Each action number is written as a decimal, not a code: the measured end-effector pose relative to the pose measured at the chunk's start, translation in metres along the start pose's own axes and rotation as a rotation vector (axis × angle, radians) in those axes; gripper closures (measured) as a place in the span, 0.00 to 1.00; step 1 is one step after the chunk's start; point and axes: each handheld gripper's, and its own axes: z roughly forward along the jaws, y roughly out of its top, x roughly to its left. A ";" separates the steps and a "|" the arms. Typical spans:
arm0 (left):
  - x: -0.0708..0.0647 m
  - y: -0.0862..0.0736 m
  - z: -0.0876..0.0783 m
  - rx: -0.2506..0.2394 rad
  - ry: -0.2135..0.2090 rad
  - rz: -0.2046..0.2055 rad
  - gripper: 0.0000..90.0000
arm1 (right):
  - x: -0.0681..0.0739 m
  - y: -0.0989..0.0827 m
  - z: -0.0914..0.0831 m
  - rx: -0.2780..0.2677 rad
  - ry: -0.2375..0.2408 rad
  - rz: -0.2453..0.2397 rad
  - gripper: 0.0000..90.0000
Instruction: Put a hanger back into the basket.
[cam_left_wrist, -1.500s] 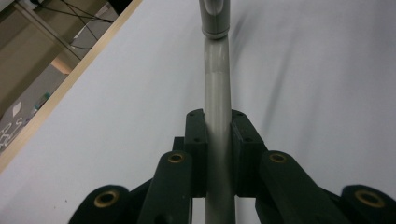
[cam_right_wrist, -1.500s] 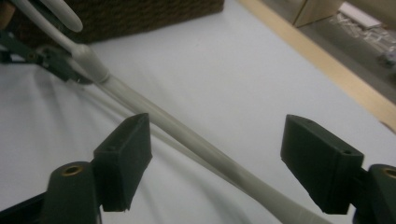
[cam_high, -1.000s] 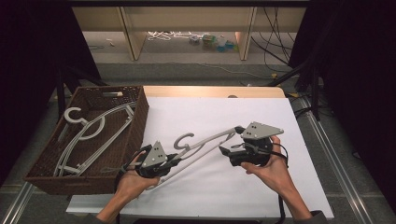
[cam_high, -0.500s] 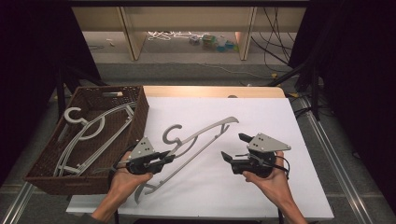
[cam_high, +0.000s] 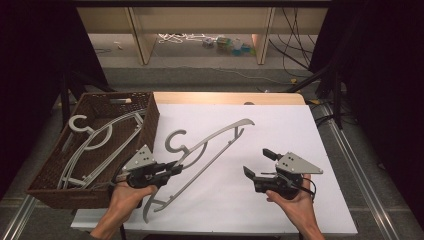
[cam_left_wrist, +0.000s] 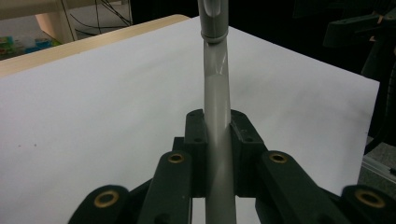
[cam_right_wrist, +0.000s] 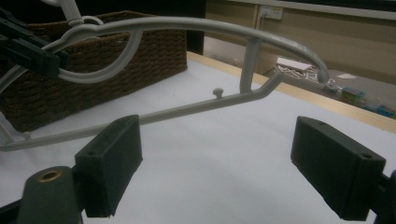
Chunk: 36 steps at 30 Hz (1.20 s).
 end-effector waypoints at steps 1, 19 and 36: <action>0.000 0.000 0.000 -0.005 -0.005 -0.017 0.88 | 0.000 -0.001 -0.001 -0.004 -0.010 -0.015 0.19; 0.026 0.017 -0.057 -0.124 -0.012 -0.161 0.88 | 0.011 -0.015 -0.010 0.016 0.004 -0.020 0.19; 0.061 0.063 -0.120 -0.123 0.120 -0.141 0.88 | 0.009 -0.021 -0.014 0.003 -0.001 -0.026 0.19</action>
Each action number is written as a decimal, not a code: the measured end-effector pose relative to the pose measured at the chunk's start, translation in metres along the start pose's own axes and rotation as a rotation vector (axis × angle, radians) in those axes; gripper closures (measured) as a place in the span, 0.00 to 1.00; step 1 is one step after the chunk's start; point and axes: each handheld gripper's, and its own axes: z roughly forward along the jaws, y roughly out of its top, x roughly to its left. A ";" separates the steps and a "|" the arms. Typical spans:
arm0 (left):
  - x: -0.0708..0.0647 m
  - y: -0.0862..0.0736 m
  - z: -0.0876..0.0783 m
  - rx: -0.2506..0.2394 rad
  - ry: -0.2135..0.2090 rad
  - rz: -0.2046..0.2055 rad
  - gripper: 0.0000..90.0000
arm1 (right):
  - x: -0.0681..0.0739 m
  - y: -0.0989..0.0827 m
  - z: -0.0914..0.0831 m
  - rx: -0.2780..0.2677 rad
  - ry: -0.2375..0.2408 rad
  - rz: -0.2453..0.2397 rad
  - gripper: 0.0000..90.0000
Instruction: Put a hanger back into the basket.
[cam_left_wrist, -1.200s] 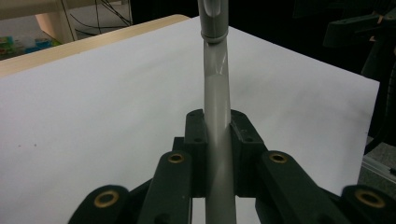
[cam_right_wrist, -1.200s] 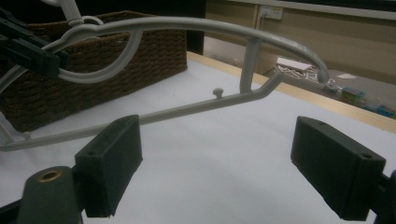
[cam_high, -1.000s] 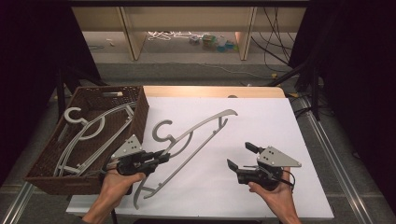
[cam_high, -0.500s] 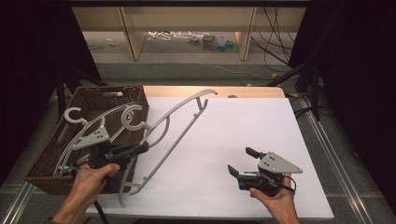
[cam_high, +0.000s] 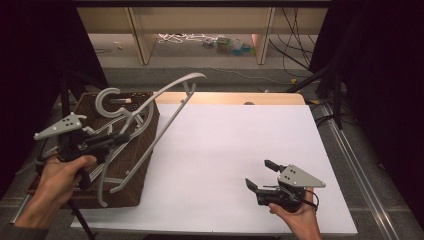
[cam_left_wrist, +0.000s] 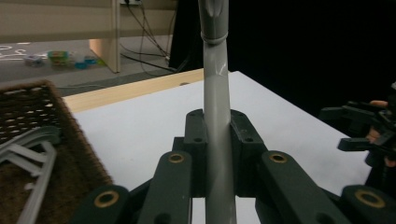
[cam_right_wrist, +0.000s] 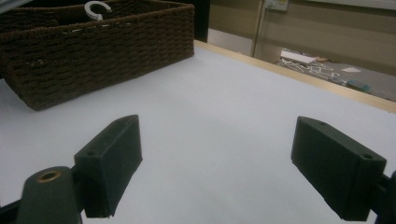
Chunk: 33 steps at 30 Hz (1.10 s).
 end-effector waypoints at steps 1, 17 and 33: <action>0.002 0.002 -0.002 0.004 -0.002 -0.022 0.88 | 0.000 0.000 0.000 -0.001 -0.001 0.000 0.19; 0.054 0.016 -0.026 0.009 0.171 -0.001 0.88 | -0.001 -0.002 0.000 0.005 -0.003 0.008 0.19; 0.103 0.007 -0.037 0.067 0.282 0.051 0.88 | 0.000 -0.002 -0.001 0.032 -0.002 0.022 0.19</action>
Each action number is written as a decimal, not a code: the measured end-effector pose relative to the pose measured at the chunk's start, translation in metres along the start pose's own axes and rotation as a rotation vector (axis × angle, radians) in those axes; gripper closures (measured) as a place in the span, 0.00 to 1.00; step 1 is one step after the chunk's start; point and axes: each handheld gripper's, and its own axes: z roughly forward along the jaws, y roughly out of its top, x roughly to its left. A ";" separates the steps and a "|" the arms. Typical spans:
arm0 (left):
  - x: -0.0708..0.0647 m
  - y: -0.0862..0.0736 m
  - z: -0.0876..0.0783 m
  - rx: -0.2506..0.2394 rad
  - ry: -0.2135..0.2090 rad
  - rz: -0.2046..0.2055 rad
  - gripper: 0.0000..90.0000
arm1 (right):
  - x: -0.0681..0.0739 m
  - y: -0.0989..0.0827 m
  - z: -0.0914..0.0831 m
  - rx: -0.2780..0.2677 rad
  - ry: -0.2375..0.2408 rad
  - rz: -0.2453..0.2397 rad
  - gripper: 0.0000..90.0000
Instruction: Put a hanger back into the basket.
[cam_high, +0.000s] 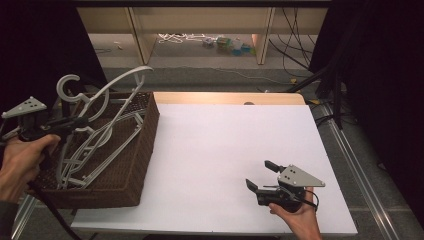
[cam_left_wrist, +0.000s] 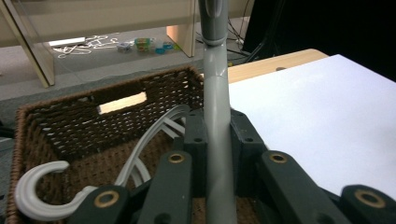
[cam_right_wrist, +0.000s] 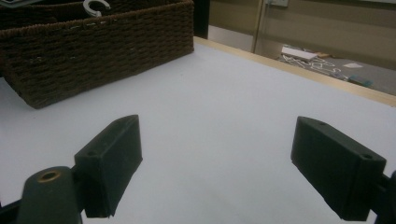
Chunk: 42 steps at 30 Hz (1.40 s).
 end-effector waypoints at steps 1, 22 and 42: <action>0.003 -0.001 0.000 0.003 0.003 0.007 0.88 | 0.000 0.000 0.000 0.001 0.000 0.003 0.19; 0.031 -0.042 0.004 0.083 0.024 0.020 0.88 | -0.002 -0.001 0.001 -0.003 0.009 -0.012 0.19; 0.037 -0.051 0.023 0.182 -0.001 0.008 0.88 | -0.004 -0.001 0.000 0.009 0.011 -0.004 0.18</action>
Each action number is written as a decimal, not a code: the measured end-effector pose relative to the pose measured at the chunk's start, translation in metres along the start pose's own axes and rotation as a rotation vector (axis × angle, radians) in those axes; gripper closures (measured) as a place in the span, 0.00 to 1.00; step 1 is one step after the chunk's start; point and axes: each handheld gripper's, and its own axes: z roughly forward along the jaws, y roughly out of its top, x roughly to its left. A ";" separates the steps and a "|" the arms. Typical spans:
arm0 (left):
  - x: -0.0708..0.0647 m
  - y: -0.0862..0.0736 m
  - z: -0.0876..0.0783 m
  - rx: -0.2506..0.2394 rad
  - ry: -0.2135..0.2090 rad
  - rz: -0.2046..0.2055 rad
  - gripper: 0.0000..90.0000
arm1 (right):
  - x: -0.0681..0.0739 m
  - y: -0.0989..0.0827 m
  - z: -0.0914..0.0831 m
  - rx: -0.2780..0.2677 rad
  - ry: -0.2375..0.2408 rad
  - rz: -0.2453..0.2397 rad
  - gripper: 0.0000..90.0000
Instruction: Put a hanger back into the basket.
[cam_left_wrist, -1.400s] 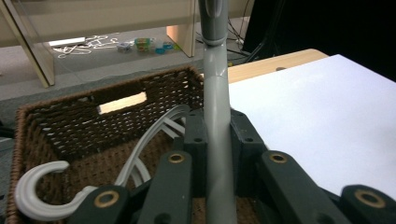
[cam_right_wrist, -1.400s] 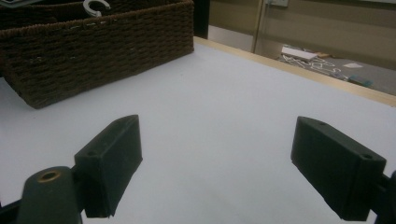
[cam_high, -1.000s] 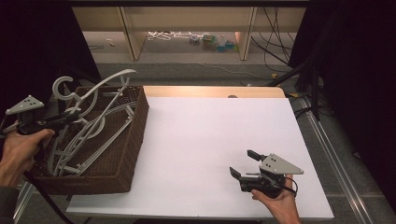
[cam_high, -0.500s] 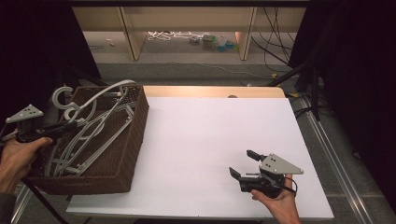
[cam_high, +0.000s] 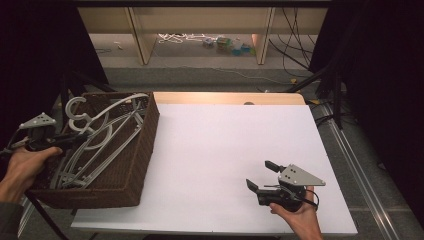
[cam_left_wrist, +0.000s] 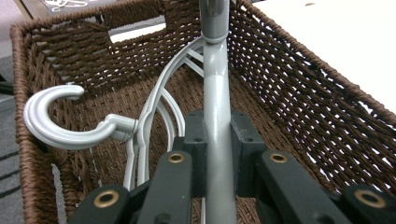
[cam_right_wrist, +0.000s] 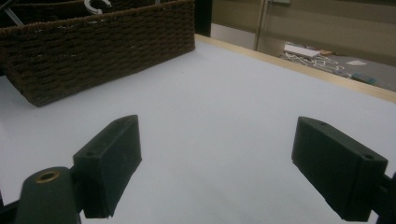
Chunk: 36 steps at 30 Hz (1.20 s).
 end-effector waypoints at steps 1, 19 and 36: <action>0.001 0.000 0.001 0.010 0.000 -0.001 0.88 | 0.001 0.000 0.000 0.007 0.004 0.011 0.18; 0.006 -0.007 0.013 0.155 -0.009 0.006 0.88 | -0.002 -0.001 0.001 -0.018 -0.006 -0.001 0.18; 0.009 -0.012 0.032 0.213 0.155 -0.038 0.75 | -0.001 -0.001 0.001 0.005 -0.007 0.017 0.18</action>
